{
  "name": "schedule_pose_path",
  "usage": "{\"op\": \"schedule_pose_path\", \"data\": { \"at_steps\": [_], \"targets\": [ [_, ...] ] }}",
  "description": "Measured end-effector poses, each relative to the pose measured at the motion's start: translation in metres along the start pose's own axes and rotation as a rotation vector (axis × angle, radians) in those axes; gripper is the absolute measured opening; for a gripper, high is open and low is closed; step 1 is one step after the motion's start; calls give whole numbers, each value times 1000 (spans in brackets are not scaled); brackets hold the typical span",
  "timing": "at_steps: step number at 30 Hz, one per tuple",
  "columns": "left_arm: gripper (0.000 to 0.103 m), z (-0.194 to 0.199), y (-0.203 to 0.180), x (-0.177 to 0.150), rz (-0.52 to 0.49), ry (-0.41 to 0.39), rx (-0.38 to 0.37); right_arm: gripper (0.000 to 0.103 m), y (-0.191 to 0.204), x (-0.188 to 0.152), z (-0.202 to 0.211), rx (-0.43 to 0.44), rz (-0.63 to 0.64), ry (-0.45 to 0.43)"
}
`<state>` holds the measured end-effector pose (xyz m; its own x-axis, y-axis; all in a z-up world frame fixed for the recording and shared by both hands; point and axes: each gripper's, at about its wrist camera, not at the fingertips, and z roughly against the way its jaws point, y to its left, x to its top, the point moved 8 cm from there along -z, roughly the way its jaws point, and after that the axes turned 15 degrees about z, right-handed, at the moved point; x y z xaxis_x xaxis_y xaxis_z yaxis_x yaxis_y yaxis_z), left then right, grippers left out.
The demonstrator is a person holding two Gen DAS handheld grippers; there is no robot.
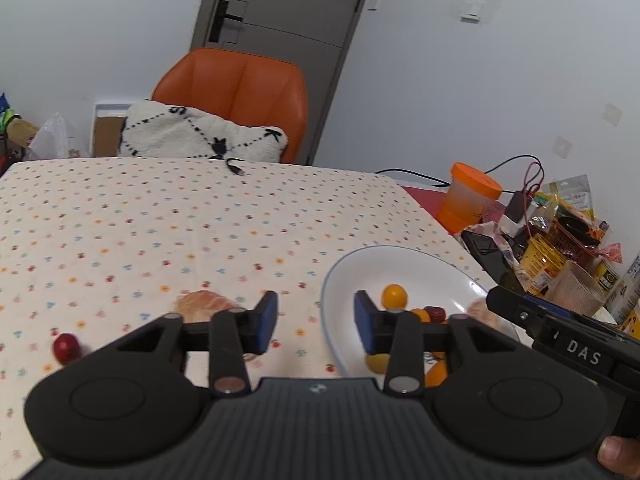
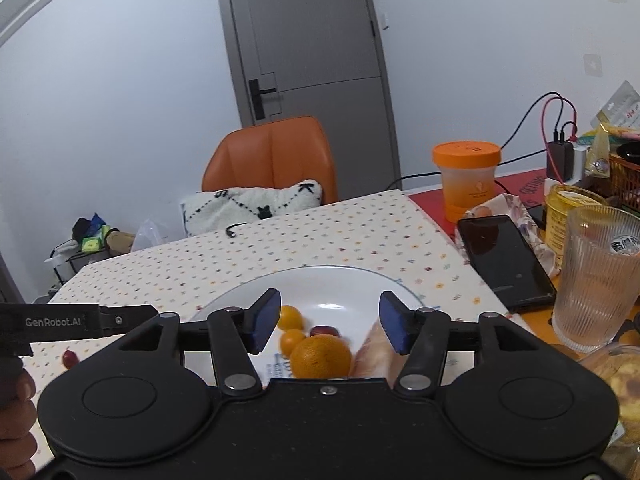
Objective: Organize fruits
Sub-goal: 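Open the left tool to drop the orange while the right tool releases the pomelo segment into the bowl, then move both open tools back toward the red plum and remaining pomelo segment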
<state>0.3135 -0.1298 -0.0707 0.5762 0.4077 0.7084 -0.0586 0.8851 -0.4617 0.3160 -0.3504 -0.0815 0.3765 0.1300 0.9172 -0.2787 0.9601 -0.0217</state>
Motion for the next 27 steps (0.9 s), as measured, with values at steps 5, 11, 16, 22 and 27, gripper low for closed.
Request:
{"op": "schedule_pose_path", "data": {
  "at_steps": [5,11,16,22,27],
  "targets": [
    [73,15,11,4,-3,-28,22,57,14,1,5,29,1,2],
    [86,30,26,6,-3,-56,55,62,30,2,9,56,10,7],
    [88,40,40,6,10,-58,71,68,40,-1,12,77,2,18],
    [90,50,55,6,20,-64,89,73,54,-3,15,98,7,25],
    [90,58,63,6,20,-66,97,76,65,-4,17,116,13,28]
  ]
}}
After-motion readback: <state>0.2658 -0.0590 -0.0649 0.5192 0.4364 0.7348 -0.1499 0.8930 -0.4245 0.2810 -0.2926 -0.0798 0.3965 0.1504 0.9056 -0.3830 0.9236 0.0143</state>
